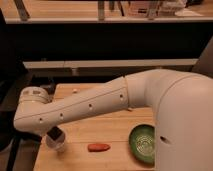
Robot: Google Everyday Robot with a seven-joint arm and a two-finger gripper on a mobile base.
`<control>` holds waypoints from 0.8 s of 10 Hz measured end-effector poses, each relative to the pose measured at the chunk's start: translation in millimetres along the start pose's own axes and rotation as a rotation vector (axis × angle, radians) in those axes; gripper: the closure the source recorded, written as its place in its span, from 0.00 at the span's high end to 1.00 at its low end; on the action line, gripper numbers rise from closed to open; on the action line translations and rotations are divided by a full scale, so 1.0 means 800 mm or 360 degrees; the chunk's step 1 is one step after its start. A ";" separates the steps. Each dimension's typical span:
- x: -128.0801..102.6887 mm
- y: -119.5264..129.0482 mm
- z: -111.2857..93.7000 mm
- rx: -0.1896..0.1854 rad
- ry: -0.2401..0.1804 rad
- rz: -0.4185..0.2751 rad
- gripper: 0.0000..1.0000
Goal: Place the eraser in the ceramic cup
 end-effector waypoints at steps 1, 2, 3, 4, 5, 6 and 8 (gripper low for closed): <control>0.000 -0.012 0.003 0.0032 -0.0003 -0.0021 0.43; 0.000 -0.018 0.007 0.0055 -0.0004 -0.0030 0.53; -0.002 -0.022 0.011 0.0074 -0.0003 -0.0038 0.63; -0.004 -0.023 0.015 0.0076 0.0001 -0.0044 0.72; -0.005 -0.024 0.015 0.0067 0.0005 -0.0037 0.77; -0.005 -0.012 0.011 0.0055 0.0008 -0.0018 0.75; -0.007 0.001 0.012 0.0061 0.0011 -0.0012 0.59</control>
